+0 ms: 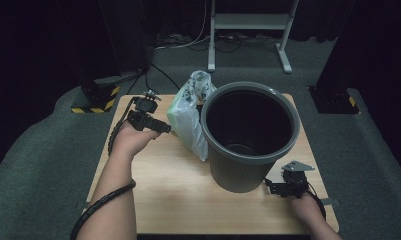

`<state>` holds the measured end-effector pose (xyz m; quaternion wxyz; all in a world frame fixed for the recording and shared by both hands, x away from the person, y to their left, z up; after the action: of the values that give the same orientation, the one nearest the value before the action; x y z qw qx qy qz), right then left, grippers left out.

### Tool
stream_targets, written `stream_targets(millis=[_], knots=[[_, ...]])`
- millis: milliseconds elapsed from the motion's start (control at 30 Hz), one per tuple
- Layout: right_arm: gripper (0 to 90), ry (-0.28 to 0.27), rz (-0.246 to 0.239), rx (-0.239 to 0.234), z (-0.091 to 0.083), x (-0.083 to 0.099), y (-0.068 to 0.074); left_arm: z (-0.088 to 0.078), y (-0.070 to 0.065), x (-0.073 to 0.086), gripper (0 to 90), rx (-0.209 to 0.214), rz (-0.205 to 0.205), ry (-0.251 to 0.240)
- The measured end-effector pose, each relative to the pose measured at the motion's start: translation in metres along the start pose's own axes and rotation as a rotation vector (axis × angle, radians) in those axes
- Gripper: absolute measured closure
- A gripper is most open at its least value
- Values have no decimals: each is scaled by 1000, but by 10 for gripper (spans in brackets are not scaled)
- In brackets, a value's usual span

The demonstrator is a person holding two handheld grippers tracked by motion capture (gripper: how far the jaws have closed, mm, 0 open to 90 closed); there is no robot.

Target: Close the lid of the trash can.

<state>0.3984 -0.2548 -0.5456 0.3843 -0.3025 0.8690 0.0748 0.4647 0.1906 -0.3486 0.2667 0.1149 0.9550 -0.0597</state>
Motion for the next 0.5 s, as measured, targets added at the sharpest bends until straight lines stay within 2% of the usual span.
stream_targets(millis=[500], knots=[[97, 0, 0, 0, 0, 0, 0, 40, 5, 39, 142, 28, -25, 33]])
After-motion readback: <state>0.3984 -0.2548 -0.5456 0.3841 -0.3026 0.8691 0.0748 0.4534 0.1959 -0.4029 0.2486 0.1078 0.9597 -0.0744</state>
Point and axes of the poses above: each handheld gripper's, and its own axes: z roughly forward along the jaws, x roughly out of its underside, y roughly to its left, the point moved 3 cm from there along z, roughly forward along the jaws, and after that the axes turned 8 degrees about -z, right-handed, at the moved point
